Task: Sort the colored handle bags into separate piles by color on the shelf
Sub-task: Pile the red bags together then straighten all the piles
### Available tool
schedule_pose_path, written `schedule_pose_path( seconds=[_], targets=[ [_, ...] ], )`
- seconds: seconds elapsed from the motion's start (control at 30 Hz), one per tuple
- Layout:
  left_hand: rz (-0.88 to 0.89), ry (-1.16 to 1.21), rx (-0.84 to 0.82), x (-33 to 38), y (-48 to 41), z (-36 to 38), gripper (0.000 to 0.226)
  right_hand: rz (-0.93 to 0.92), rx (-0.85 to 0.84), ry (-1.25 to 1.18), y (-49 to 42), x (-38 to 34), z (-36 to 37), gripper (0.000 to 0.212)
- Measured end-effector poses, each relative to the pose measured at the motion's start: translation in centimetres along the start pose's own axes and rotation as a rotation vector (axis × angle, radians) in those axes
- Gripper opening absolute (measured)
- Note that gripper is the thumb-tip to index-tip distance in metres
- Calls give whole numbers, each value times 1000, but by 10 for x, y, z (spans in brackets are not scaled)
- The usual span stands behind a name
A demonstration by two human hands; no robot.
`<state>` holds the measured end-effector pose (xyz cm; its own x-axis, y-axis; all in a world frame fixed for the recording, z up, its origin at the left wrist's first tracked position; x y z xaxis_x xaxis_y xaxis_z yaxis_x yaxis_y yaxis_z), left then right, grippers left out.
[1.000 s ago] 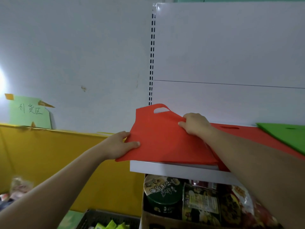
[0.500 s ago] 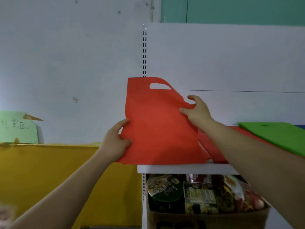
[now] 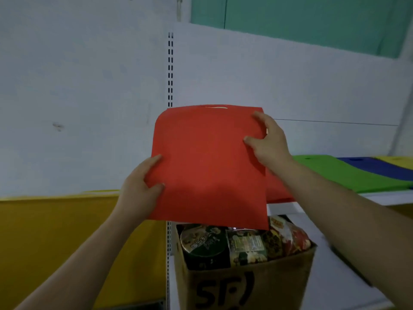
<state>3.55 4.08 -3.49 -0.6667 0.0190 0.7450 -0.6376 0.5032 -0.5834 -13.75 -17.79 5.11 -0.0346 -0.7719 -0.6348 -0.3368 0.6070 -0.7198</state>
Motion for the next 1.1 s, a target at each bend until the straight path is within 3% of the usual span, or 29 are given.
schedule_pose_path(
  seconds=[0.1, 0.37, 0.8, 1.1],
  targets=[
    [5, 18, -24, 8, 7, 9, 67, -66, 10, 111, 13, -3, -24, 70],
    [-24, 36, -119, 53, 24, 64, 67, -25, -13, 179, 23, 23, -102, 75],
    [-18, 24, -213, 160, 69, 224, 65, 59, 2, 262, 24, 113, -280, 69],
    [-25, -75, -259, 183, 61, 267, 66, 88, -2, 251, 10, 153, -313, 67]
  ],
)
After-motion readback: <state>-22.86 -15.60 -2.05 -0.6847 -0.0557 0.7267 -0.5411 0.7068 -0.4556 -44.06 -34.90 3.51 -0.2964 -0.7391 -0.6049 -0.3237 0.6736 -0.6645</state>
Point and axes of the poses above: each hand's wrist, its own y-axis away from the middle knuckle, its own z-axis out of the palm, x = y × z, the point moved 1 cm from there along -y, towards the middle knuckle
